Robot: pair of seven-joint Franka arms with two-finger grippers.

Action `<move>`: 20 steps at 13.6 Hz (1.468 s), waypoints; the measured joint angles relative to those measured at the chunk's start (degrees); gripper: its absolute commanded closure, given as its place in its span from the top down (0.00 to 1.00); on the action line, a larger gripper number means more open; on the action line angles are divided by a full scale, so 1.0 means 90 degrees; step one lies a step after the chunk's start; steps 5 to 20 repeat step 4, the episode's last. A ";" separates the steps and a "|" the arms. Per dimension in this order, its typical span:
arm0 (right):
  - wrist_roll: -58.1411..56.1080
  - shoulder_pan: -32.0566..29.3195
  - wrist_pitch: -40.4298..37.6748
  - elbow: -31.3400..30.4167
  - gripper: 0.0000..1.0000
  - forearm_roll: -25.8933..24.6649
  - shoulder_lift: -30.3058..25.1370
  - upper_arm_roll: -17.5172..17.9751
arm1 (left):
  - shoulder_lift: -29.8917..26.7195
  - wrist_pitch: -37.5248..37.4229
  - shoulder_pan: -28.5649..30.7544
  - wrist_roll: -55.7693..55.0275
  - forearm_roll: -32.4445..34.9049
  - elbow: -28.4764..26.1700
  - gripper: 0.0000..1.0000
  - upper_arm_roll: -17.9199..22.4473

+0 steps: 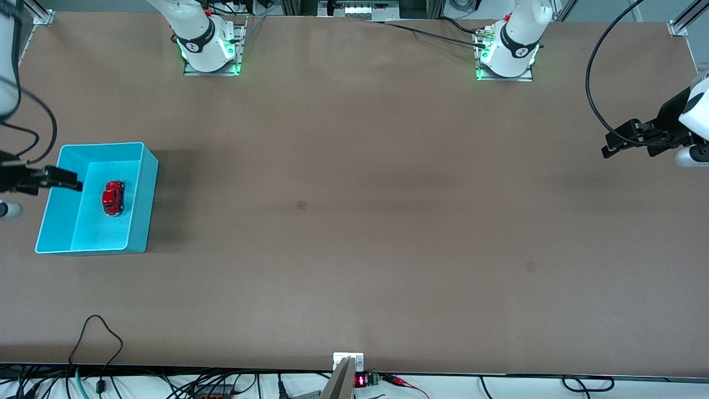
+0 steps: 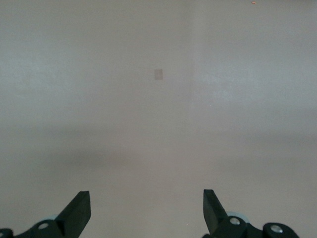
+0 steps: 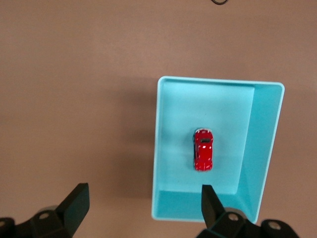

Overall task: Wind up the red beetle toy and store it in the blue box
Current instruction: 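Raise the right gripper out of the blue box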

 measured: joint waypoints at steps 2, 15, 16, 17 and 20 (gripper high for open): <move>0.0200 0.0023 -0.0189 0.0004 1.00 -0.0104 -0.0346 0.0203 | 0.0000 0.0000 0.0000 0.0000 0.0000 0.0000 1.00 0.0000; 0.0225 0.0023 -0.0242 -0.0009 1.00 -0.0110 -0.0540 0.0221 | 0.0000 0.0000 0.0000 0.0000 0.0000 0.0000 1.00 0.0000; 0.0225 0.0023 -0.0242 -0.0009 1.00 -0.0110 -0.0540 0.0221 | 0.0000 0.0000 0.0000 0.0000 0.0000 0.0000 1.00 0.0000; 0.0225 0.0023 -0.0242 -0.0009 1.00 -0.0110 -0.0540 0.0221 | 0.0000 0.0000 0.0000 0.0000 0.0000 0.0000 1.00 0.0000; 0.0225 0.0023 -0.0242 -0.0009 1.00 -0.0110 -0.0540 0.0221 | 0.0000 0.0000 0.0000 0.0000 0.0000 0.0000 1.00 0.0000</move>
